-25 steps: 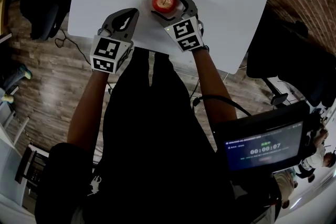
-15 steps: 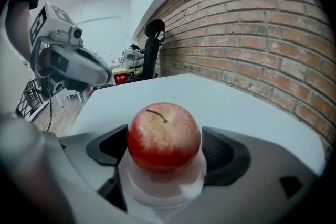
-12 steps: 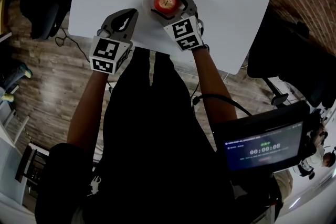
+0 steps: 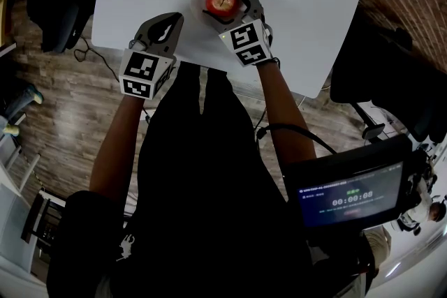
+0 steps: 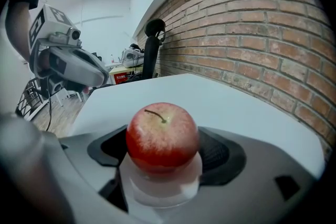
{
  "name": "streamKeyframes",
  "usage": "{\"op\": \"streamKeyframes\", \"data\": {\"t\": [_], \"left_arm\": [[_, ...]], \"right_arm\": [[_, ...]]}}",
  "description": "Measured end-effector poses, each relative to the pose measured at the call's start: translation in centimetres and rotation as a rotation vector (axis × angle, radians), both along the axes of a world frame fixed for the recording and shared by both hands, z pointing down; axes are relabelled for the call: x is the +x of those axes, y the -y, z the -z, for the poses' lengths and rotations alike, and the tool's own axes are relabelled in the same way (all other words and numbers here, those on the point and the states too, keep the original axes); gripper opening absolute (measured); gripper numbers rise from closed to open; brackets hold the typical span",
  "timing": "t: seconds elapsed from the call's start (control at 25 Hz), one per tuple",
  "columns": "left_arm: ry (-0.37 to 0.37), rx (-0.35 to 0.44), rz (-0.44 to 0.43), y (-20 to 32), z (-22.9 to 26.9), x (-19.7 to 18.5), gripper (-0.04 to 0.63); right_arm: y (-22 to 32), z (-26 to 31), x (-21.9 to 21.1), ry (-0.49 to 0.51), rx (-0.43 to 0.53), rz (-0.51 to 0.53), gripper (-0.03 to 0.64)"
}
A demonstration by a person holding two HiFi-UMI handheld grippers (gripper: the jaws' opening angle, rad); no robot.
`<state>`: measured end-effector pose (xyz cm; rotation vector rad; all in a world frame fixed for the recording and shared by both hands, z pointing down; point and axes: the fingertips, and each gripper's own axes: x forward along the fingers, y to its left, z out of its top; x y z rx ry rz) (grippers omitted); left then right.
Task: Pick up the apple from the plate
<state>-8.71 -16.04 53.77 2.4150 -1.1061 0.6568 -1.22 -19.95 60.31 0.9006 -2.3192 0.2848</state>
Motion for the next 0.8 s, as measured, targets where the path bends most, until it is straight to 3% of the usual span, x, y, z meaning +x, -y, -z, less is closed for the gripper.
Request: {"op": "streamKeyframes", "data": {"t": [0.44,0.8], "left_arm": [[0.002,0.006,-0.004,0.0,0.2,-0.1,0.006],[-0.011,0.05,-0.032,0.7,2.3,1.3,0.006]], "right_arm": [[0.7,2.0,0.2,0.116,-0.007,-0.071,0.4],[1.8,8.6,1.7,0.292,0.043,-0.182,0.4]]}}
